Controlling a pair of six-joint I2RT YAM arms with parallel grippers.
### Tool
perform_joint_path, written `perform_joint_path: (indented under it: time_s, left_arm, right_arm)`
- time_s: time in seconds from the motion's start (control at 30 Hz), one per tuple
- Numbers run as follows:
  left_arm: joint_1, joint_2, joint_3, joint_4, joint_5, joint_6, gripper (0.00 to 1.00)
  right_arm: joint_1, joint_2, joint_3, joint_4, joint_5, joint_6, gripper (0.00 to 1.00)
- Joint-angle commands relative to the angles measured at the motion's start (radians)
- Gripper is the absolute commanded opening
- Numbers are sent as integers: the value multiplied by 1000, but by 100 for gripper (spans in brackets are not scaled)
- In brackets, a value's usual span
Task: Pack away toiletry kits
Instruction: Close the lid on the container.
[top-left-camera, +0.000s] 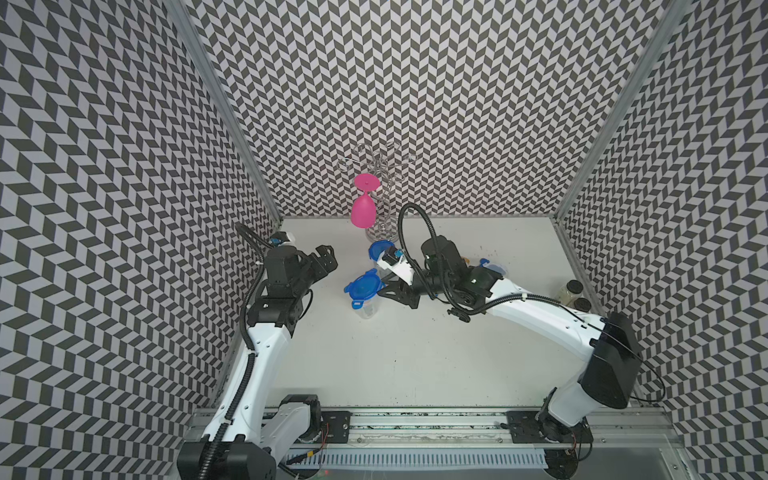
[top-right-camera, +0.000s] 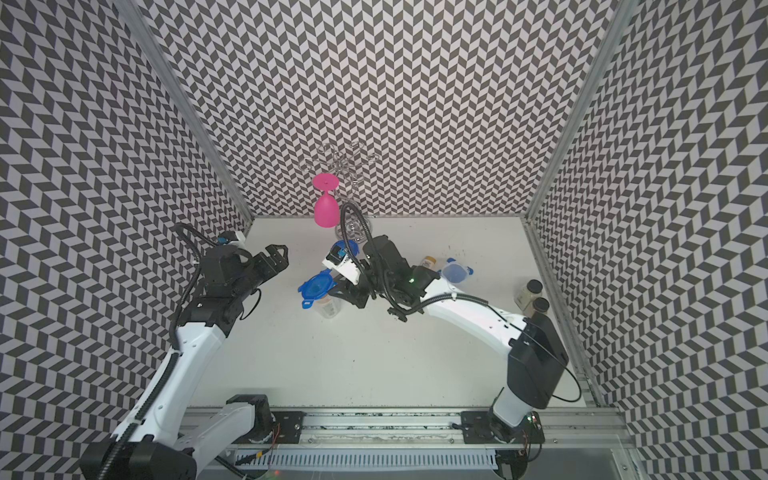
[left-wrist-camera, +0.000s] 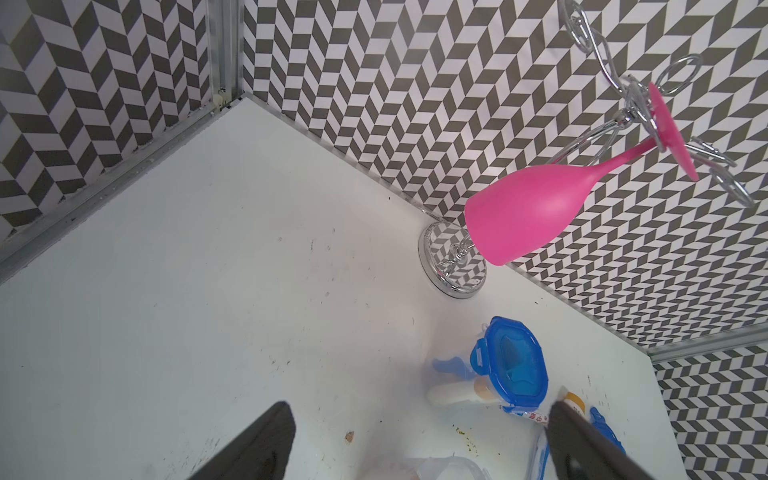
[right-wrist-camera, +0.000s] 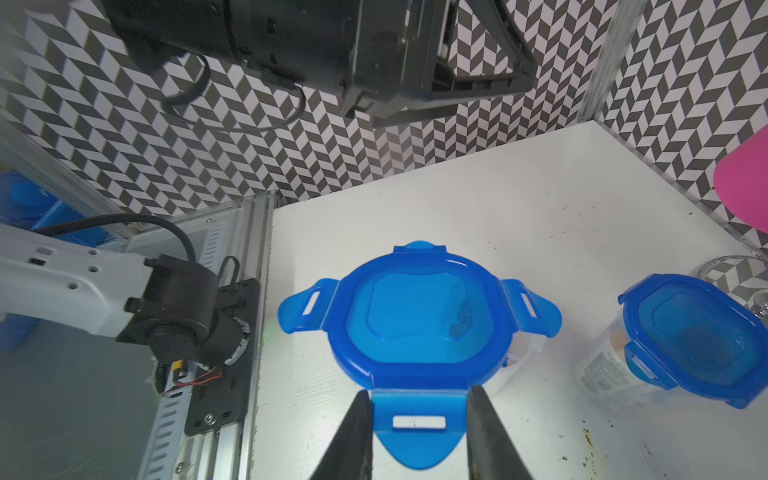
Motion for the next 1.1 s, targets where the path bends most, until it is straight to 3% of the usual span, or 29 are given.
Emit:
perform_joint_path:
  time_s: [0.0, 0.37, 0.8, 1.07]
  left_arm:
    - [12, 14, 19, -11, 19, -25, 97]
    - [13, 11, 18, -15, 16, -19, 97]
    - [8, 58, -23, -32, 248, 46, 98]
    - [4, 24, -99, -69, 297, 73, 99]
  right_arm:
    - [6, 48, 57, 115, 16, -29, 0]
    - [30, 169, 86, 161, 115, 33, 0]
    - [43, 186, 13, 146, 228, 77, 0]
    - [43, 205, -6, 142, 230, 90, 1]
